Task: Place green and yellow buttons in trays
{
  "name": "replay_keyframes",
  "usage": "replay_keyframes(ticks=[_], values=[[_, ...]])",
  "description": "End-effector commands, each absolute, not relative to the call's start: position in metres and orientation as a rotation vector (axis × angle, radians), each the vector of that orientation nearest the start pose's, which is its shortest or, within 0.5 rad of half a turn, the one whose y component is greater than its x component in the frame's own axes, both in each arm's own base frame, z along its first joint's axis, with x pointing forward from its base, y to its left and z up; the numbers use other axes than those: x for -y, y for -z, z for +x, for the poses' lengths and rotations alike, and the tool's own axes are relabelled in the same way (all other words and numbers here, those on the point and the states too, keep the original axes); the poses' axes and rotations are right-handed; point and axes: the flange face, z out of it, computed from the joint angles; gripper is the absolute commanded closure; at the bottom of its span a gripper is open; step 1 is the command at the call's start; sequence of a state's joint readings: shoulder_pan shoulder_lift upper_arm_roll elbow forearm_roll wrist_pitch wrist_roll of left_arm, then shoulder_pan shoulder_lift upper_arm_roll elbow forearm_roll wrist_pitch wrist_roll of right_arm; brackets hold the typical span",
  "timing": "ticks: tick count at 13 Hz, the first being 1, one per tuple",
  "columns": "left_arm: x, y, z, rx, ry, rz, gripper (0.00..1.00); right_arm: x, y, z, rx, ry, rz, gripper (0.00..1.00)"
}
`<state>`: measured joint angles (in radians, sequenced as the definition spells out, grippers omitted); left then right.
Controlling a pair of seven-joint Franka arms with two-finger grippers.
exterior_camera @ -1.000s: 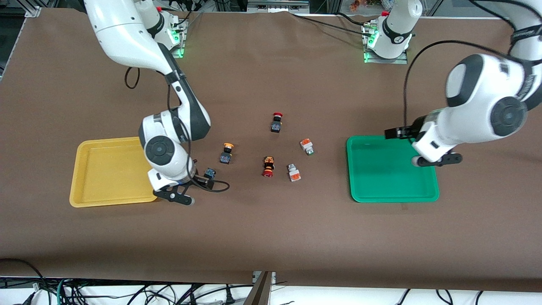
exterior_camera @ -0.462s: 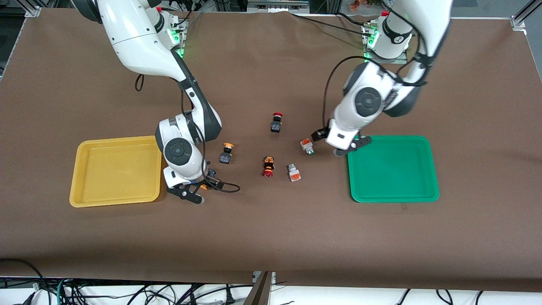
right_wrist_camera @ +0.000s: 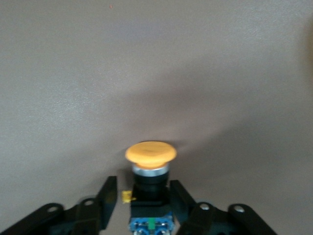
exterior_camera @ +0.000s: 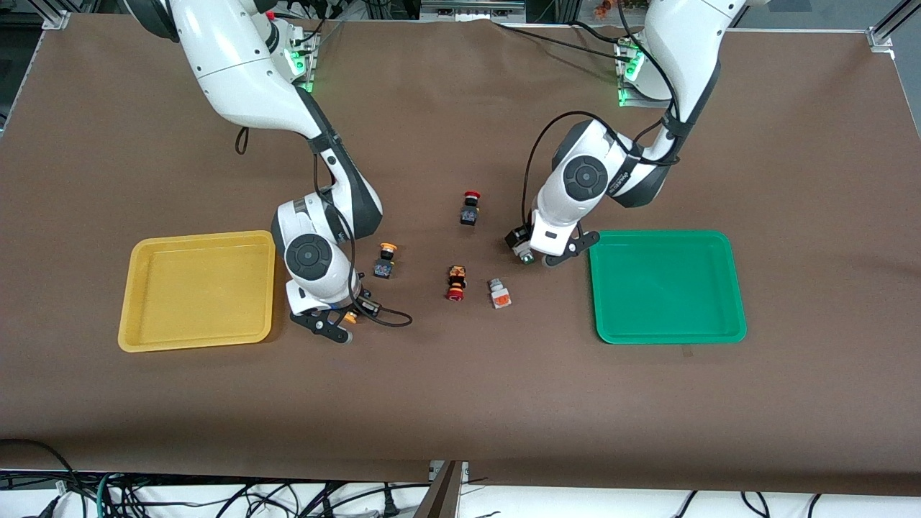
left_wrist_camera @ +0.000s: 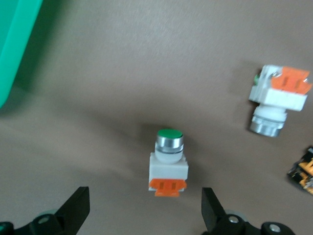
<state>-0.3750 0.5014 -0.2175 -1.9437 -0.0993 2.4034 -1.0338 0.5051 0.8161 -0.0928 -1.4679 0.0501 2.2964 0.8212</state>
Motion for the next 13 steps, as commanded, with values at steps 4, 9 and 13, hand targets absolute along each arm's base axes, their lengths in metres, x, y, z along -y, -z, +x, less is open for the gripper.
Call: replay_keyframes(ticks=[4,9,13], values=[[0.356,-0.193,0.533,0.845,-0.094,-3.176,0.0,-0.231,-0.226,0.676,-0.478,-0.058,-3.13,1.0],[0.357,-0.157,0.522,0.754,-0.094,-3.163,0.23,-0.156,-0.258,0.692,-0.313,-0.127,-3.148,1.0],[0.374,-0.165,0.51,0.691,-0.089,-3.177,1.0,-0.186,-0.25,0.684,-0.448,-0.132,-3.132,0.0]])
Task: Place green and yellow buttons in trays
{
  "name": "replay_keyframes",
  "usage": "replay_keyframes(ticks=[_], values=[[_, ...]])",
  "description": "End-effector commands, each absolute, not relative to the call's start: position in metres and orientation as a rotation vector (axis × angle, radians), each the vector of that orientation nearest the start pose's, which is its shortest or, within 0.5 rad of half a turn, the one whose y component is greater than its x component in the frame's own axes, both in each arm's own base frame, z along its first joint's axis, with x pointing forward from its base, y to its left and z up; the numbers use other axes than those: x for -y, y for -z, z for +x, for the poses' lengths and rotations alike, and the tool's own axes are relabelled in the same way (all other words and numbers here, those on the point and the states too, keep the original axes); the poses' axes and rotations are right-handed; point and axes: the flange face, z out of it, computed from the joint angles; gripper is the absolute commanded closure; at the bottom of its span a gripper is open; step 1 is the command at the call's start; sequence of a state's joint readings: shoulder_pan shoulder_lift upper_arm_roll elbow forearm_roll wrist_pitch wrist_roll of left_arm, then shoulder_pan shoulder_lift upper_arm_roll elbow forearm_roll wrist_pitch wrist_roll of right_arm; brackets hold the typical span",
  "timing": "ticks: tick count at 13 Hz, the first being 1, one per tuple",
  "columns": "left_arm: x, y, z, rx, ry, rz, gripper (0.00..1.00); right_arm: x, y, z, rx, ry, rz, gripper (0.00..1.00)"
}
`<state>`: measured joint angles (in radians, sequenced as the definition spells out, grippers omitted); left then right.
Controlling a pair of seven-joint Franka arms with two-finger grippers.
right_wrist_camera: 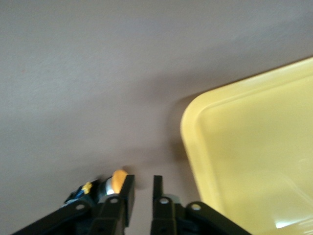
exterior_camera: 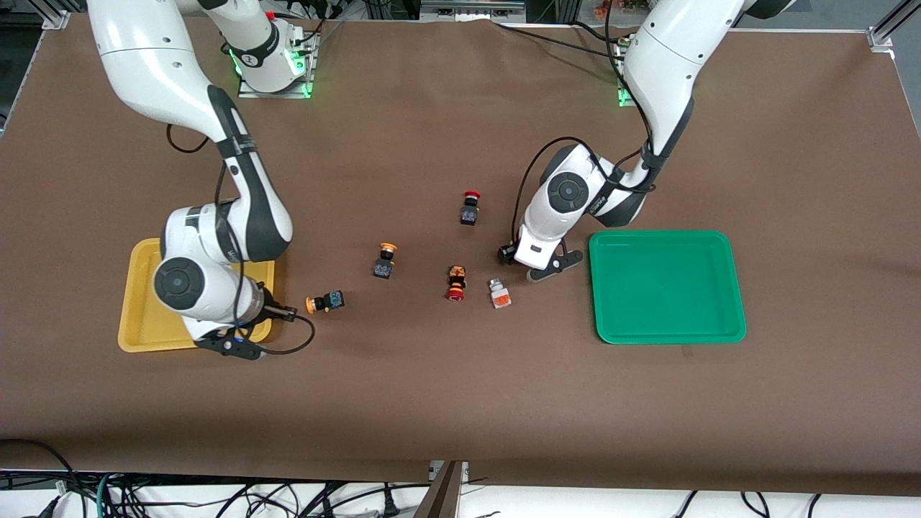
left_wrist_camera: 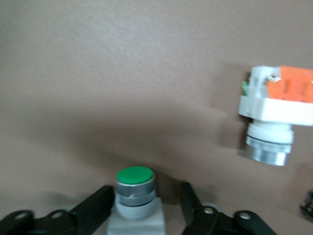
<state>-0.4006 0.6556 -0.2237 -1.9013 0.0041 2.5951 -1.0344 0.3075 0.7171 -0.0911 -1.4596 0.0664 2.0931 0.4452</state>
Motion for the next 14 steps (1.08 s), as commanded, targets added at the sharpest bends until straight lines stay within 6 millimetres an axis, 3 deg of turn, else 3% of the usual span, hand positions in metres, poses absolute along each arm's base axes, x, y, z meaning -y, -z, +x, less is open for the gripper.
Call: replay_keyframes(ticks=[1,3,5,7,9,11,13,14], values=[[0.378,-0.165,0.507,0.679,-0.092,-3.178,1.0,-0.2,-0.249,0.681,-0.539,-0.126,-3.121,0.0],[0.374,-0.179,0.512,0.675,-0.087,-3.173,1.0,-0.222,-0.237,0.675,-0.72,-0.107,-3.09,0.0],[0.354,-0.218,0.527,0.621,-0.096,-3.15,1.0,-0.239,-0.226,0.669,-0.948,-0.081,-3.029,0.0],[0.286,-0.263,0.561,0.416,-0.114,-3.154,1.0,-0.248,-0.215,0.665,-1.118,-0.081,-2.979,0.0],[0.213,-0.281,0.583,0.205,-0.174,-3.152,1.0,-0.246,-0.206,0.661,-1.212,-0.093,-2.953,0.0],[0.142,-0.276,0.595,0.075,-0.243,-3.155,1.0,-0.242,-0.188,0.651,-1.252,-0.087,-2.938,0.0],[0.082,-0.254,0.601,0.009,-0.301,-3.169,1.0,-0.239,-0.178,0.645,-1.253,-0.08,-2.937,0.0],[0.063,-0.24,0.603,-0.011,-0.326,-3.179,1.0,-0.239,-0.178,0.645,-1.25,-0.074,-2.936,0.09]])
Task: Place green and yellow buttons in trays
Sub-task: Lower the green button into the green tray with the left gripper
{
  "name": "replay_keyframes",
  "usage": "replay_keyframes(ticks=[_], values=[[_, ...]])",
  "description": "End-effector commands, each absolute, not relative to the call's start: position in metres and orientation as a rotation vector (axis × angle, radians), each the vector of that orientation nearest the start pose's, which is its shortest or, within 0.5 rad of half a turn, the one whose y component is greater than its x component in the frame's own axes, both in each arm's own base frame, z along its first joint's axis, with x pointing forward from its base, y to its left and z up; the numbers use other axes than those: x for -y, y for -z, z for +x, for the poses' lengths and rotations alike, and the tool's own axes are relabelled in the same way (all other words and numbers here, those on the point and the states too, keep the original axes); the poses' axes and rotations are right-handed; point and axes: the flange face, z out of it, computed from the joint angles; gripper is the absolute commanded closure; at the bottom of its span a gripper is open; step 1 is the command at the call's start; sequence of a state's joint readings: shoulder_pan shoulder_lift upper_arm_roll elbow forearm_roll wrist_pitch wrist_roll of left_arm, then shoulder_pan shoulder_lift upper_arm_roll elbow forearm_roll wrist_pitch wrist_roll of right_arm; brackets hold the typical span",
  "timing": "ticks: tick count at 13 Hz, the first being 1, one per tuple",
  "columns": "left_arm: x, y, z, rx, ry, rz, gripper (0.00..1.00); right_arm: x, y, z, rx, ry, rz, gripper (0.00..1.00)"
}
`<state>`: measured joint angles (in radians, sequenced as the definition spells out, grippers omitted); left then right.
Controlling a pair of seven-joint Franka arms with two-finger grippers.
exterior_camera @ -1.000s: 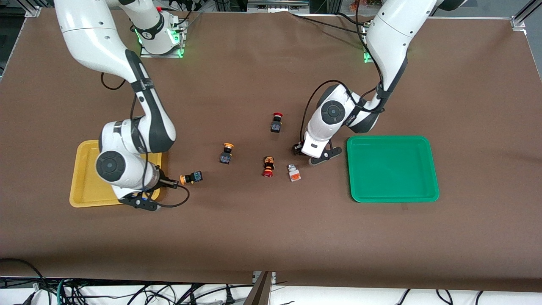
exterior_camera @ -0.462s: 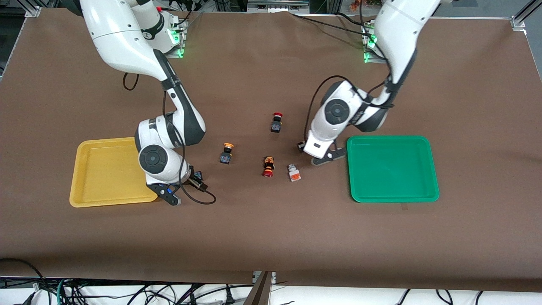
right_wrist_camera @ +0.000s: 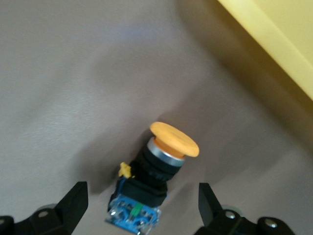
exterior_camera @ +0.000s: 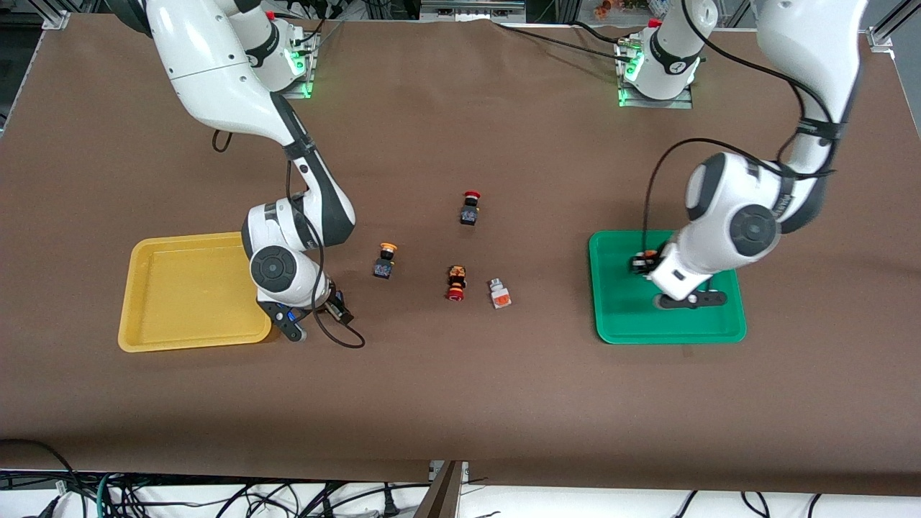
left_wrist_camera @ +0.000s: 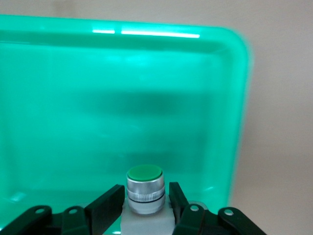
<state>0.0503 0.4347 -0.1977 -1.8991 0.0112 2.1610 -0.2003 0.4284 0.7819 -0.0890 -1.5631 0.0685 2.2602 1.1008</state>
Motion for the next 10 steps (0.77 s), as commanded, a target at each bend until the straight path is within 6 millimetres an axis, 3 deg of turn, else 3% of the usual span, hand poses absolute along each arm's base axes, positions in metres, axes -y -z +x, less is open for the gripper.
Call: replay_keyframes(ticks=[1,2,3,4,5,6,7,8,10], values=[[0.05,-0.233,0.605,-0.025,-0.334,-3.188,1.0,-0.239,-0.178,0.645,-1.246,-0.074,-2.938,0.63],[0.054,-0.234,0.607,-0.037,-0.33,-3.19,0.8,-0.239,-0.18,0.646,-1.233,-0.072,-2.94,0.99],[0.056,-0.239,0.611,-0.041,-0.312,-3.196,0.17,-0.238,-0.183,0.648,-1.218,-0.067,-2.943,1.0],[0.057,-0.246,0.615,-0.036,-0.298,-3.204,0.0,-0.235,-0.187,0.65,-1.17,-0.061,-2.96,1.0],[0.069,-0.259,0.62,-0.057,-0.275,-3.213,0.0,-0.231,-0.198,0.655,-1.081,-0.044,-2.984,1.0],[0.093,-0.279,0.624,-0.096,-0.277,-3.235,0.0,-0.223,-0.209,0.659,-0.994,-0.041,-3.012,1.0],[0.117,-0.304,0.632,-0.09,-0.282,-3.286,0.0,-0.205,-0.224,0.666,-0.924,-0.051,-3.033,1.0],[0.13,-0.314,0.637,-0.038,-0.291,-3.342,0.0,-0.182,-0.237,0.676,-0.832,-0.079,-3.061,1.0],[0.18,-0.305,0.638,0.037,-0.247,-3.463,0.0,-0.14,-0.263,0.691,-0.579,-0.141,-3.13,1.0]])
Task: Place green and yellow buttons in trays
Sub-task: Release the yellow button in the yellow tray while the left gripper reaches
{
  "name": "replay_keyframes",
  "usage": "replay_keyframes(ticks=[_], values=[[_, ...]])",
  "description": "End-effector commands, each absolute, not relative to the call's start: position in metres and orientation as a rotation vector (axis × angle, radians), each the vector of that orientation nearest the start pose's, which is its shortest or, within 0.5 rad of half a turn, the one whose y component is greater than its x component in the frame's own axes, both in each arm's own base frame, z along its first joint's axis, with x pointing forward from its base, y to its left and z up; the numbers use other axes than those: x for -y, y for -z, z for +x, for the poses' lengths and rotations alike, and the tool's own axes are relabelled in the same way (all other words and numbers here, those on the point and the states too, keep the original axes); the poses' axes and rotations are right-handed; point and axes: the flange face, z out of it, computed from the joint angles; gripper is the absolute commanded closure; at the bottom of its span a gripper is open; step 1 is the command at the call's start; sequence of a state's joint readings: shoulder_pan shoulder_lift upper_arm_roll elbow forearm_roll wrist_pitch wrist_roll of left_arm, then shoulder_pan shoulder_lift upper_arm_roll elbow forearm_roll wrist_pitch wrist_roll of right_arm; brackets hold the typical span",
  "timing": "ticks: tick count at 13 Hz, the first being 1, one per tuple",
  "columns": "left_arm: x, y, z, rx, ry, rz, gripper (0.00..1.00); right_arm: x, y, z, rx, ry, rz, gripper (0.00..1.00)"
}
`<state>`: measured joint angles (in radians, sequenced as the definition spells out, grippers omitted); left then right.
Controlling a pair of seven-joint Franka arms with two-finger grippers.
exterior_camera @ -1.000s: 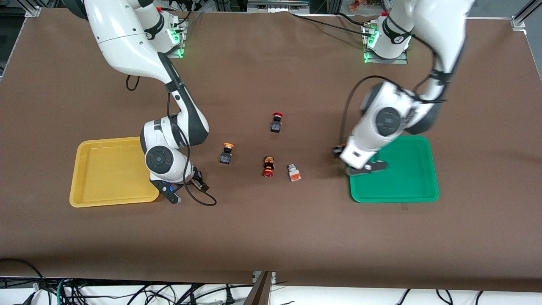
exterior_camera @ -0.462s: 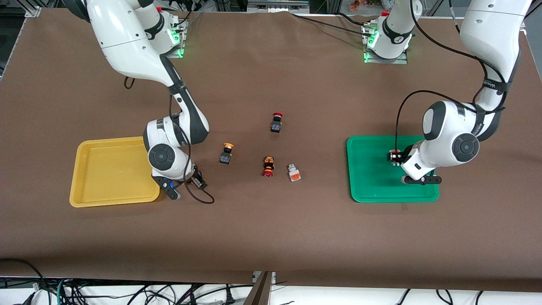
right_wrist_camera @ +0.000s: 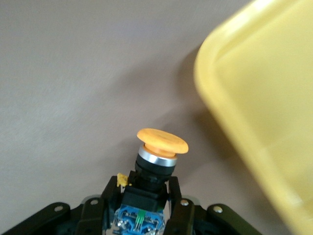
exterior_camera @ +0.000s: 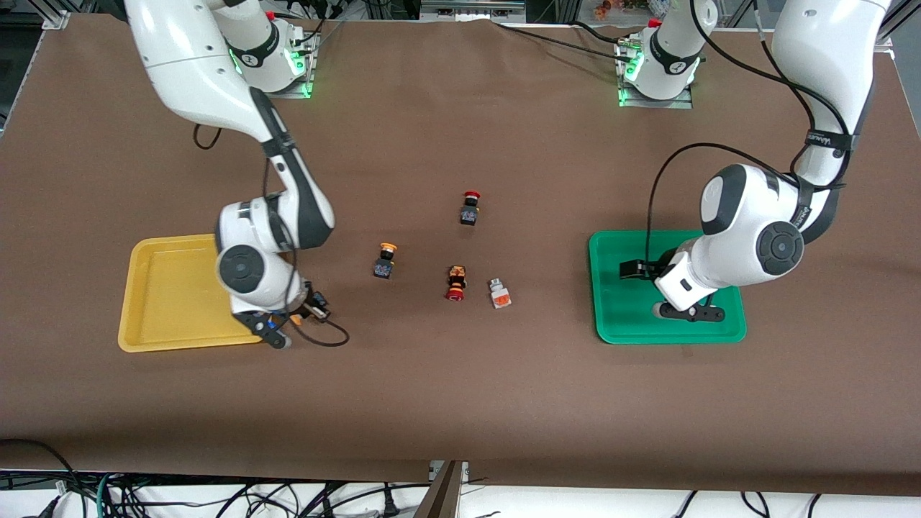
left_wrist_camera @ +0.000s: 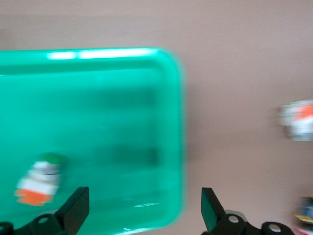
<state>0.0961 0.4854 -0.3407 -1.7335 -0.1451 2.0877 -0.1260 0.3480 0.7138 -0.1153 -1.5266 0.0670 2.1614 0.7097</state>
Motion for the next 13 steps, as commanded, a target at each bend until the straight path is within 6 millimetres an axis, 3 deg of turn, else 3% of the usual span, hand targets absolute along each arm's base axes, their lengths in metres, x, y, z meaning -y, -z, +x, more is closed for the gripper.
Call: replay_keyframes(ticks=[1,3,6,8,9,10,11,13], values=[[0.21,-0.304,0.645,0.057,-0.108,-3.488,0.0,-0.126,-0.267,0.694,-0.435,-0.163,-3.158,1.0],[0.261,-0.272,0.646,0.224,-0.037,-3.491,0.0,-0.069,-0.264,0.696,-0.247,-0.222,-3.216,1.0],[0.313,-0.252,0.65,0.399,0.012,-3.379,0.0,0.014,-0.25,0.689,-0.019,-0.334,-3.216,1.0],[0.342,-0.224,0.639,0.492,-0.02,-3.325,0.0,0.062,-0.24,0.685,0.089,-0.356,-3.181,1.0],[0.357,-0.22,0.642,0.543,-0.008,-3.317,0.0,0.068,-0.238,0.684,0.09,-0.356,-3.177,0.85],[0.365,-0.214,0.643,0.578,-0.001,-3.307,0.0,0.065,-0.238,0.685,0.091,-0.353,-3.176,0.11],[0.373,-0.202,0.641,0.593,-0.012,-3.295,0.0,0.059,-0.24,0.686,0.098,-0.349,-3.173,0.0],[0.394,-0.189,0.637,0.637,0.01,-3.266,0.0,0.016,-0.248,0.69,0.084,-0.319,-3.123,0.0]])
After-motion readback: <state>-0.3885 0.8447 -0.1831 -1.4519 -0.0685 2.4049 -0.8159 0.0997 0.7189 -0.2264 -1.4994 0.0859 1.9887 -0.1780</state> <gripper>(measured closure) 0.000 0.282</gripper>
